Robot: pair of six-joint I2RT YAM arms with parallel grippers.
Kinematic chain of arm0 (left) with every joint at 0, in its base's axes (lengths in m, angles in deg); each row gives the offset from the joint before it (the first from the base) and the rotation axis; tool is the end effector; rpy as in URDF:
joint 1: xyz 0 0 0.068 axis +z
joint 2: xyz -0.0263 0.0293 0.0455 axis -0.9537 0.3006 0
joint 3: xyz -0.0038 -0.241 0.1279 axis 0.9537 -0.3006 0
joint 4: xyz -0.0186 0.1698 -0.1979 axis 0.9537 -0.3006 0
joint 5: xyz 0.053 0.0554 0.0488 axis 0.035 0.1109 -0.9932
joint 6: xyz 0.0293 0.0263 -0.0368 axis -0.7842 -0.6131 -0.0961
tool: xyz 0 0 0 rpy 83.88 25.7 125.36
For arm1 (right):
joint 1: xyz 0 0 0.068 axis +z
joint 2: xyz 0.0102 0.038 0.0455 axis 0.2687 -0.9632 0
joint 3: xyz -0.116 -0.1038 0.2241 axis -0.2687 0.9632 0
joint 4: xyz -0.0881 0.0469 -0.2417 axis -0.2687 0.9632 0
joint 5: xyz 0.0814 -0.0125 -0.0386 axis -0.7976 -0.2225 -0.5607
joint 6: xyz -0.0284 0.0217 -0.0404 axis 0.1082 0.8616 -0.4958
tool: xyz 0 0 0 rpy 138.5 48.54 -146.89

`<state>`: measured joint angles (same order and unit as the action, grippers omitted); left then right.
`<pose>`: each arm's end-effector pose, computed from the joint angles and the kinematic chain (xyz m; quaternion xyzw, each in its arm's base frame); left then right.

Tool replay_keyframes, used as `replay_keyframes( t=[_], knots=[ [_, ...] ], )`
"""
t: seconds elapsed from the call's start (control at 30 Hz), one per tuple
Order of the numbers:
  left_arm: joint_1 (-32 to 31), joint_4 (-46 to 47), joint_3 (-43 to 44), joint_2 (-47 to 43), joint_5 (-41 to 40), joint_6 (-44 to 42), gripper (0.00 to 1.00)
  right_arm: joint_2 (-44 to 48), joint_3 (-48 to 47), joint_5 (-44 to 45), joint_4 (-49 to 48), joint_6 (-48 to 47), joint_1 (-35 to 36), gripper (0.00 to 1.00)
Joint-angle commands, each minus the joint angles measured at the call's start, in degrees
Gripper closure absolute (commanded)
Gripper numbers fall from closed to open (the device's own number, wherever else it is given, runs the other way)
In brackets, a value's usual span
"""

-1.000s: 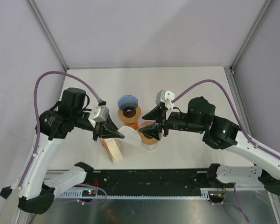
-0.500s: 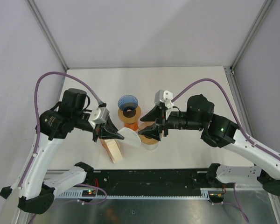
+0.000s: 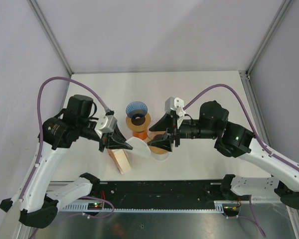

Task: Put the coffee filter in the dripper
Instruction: Place the coffee filter in the coffee dripper.

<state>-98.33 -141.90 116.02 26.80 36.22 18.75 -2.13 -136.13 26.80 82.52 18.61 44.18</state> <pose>0.1034 -0.0873 0.4237 0.6003 0.5095 -0.4881 0.3766 0.0964 0.1968 0.4504 -0.4945 0.5385 0.4713 0.4933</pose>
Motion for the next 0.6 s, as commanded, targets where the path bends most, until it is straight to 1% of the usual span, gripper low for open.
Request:
replay_keyframes(
  t=[0.0,0.3,0.57],
  knots=[
    [-0.63,-0.38,2.00,-0.05,0.16,-1.16,1.00,-0.94,-0.38,-1.35,-3.09,0.67,0.24,0.42],
    [-0.72,-0.47,2.06,-0.05,-0.28,-1.33,1.00,-2.51,-0.38,-1.97,-3.79,1.77,0.64,0.43],
    [-0.81,-0.79,2.01,0.05,-0.70,-1.91,1.00,1.30,-0.38,-2.28,-1.08,1.11,0.27,0.42]
  ],
)
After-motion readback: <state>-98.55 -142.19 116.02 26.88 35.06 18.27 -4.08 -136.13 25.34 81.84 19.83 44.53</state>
